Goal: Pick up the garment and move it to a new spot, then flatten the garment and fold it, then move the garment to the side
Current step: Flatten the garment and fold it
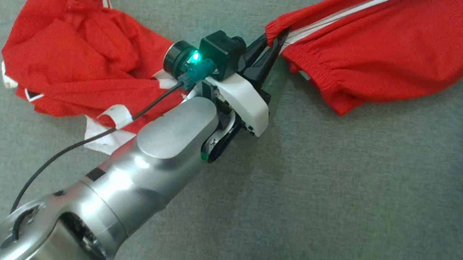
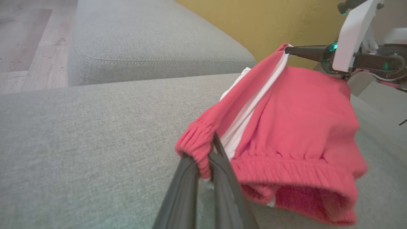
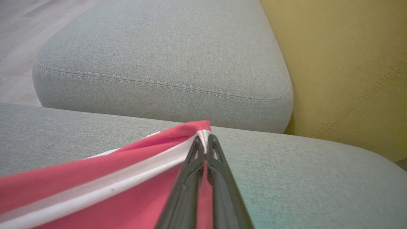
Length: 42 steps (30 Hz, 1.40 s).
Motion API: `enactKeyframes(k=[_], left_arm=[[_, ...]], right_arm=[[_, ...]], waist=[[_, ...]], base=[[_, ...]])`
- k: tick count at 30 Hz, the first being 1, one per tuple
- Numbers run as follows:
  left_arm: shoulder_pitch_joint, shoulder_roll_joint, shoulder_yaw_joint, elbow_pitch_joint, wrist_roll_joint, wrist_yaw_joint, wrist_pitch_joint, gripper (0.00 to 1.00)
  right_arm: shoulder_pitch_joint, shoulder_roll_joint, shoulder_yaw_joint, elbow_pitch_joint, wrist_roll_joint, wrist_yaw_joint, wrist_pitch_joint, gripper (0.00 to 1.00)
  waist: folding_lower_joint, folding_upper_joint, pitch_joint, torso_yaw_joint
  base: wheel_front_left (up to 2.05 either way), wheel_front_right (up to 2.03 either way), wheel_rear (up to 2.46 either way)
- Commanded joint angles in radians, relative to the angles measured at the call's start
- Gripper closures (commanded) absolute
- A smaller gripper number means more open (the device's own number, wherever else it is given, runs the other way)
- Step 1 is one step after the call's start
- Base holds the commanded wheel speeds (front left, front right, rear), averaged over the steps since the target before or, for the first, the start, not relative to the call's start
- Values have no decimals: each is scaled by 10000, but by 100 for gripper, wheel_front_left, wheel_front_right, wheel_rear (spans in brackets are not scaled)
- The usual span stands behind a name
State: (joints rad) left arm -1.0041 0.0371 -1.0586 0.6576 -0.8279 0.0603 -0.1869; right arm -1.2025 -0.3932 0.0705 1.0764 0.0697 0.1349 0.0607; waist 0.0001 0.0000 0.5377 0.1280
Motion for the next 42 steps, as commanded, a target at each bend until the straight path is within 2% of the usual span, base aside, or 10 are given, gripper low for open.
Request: enactKeyframes(k=[1,2,3,4,5,6,14,23,32,42], left_arm=[[-259,166,196,-90,-96,-21,-88,100],[-294,157,156,-63,-118,-30,-111,100],[-321,150,115,-27,-140,-35,-135,100],[-343,144,75,7,-167,-37,-155,100],[-363,141,36,31,-199,-37,-175,65],[-374,138,-17,25,-248,-35,-185,0],[-410,134,-184,182,-487,244,-439,0],[-55,308,615,313,-304,671,-734,0],[1450,1207,2855,-1678,1155,1437,-747,0],[4010,1660,4785,-3237,2584,1561,-748,0]], right_arm=[[-311,-185,64,-217,-30,-42,-103,100],[-382,-174,85,-109,-4,-42,-147,100],[-443,-168,131,-23,-8,-42,-234,70],[-502,-171,142,94,14,-42,-282,0],[-551,-174,225,180,-12,-42,-353,0],[-597,-170,259,248,14,-42,-467,0],[-854,-312,433,603,216,-42,-1503,0],[-277,-47,510,258,1251,-42,-2843,0],[2053,261,1224,-2097,2788,-42,-3200,0],[5588,834,1192,-4689,3124,-42,-3222,0]], waist=[[-1,0,107,100],[-1,0,151,134],[-1,0,174,155],[-1,0,193,172],[-1,0,207,187],[-1,0,216,192],[-1,0,-101,-73],[-1,0,-1225,-571],[-1,0,-2373,-1066],[-1,0,-3274,-1480]], base=[[0,0,0],[0,0,0],[0,0,0],[0,0,0],[0,0,0],[0,0,0],[0,0,0],[0,0,0],[0,0,0],[0,0,0]])
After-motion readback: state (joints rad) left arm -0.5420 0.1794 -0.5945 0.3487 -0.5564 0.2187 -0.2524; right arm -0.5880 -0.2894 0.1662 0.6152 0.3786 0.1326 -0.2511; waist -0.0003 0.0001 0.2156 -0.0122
